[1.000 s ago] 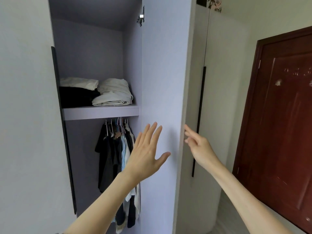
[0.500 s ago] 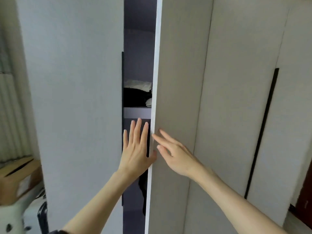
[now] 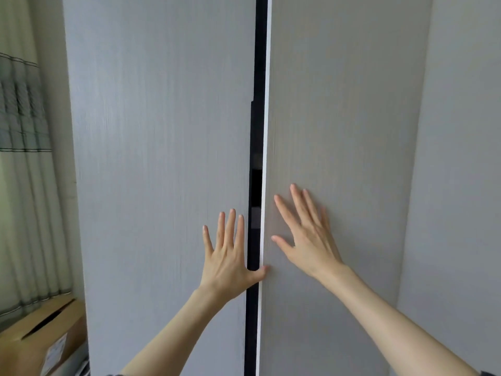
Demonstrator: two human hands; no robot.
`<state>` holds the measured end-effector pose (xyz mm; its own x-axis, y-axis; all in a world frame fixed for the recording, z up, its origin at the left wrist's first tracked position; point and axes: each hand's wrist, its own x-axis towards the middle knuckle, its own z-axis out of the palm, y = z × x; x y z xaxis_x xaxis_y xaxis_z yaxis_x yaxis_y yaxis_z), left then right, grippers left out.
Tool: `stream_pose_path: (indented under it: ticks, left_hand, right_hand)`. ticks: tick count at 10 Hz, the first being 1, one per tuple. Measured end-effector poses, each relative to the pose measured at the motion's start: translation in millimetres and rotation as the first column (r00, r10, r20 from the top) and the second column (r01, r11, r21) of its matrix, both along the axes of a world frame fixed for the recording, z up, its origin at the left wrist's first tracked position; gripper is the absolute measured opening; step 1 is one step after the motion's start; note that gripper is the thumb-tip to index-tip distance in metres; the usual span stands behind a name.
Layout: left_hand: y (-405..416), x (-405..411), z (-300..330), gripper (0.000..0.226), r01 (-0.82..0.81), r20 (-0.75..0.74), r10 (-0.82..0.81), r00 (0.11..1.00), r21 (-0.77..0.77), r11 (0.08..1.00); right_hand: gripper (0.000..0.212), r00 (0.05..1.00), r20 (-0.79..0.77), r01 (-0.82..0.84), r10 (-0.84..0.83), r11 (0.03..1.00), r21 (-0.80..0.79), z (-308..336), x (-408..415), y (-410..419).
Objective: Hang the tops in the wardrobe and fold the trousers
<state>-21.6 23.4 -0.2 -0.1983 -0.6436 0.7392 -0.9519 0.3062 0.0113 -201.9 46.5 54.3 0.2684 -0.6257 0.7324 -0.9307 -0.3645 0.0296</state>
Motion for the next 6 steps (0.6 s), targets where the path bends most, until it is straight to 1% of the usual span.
stream_pose_path:
  ticks: [1, 2, 3, 4, 5, 6]
  left_hand:
    - [-23.5, 10.4, 6.3, 0.109, -0.011, 0.014, 0.01, 1.0, 0.03, 0.999]
    - [-46.0, 18.7, 28.1, 0.107, -0.045, 0.01, 0.045, 0.999, 0.002, 0.999]
    - [-61.0, 20.7, 55.8, 0.103, -0.032, 0.008, 0.033, 0.999, -0.106, 0.994]
    - [-79.6, 19.6, 71.2, 0.104, -0.018, 0.023, 0.021, 1.0, -0.13, 0.991]
    - [-95.9, 17.9, 68.8, 0.098, -0.014, 0.044, 0.023, 0.999, -0.194, 0.981]
    - [-108.4, 15.0, 60.5, 0.093, -0.019, 0.043, 0.031, 0.999, -0.256, 0.967]
  right_hand:
    - [0.091, 0.997, -0.056, 0.04, -0.044, 0.996, -0.082, -4.4, 2.6, -30.2]
    - [0.094, 0.996, -0.064, 0.052, -0.06, 0.993, -0.109, -5.9, 9.5, -56.0]
    - [0.093, 0.992, -0.066, 0.099, -0.112, 0.98, -0.175, -8.0, 15.6, -77.1]
    - [0.089, 0.984, -0.102, 0.121, -0.148, 0.965, -0.23, -11.0, 11.9, -96.9]
    - [0.077, 0.98, -0.124, 0.111, -0.153, 0.949, -0.296, -17.3, 8.9, -115.1]
    - [0.068, 0.98, -0.154, 0.07, -0.125, 0.945, -0.32, -19.7, 4.9, -128.4]
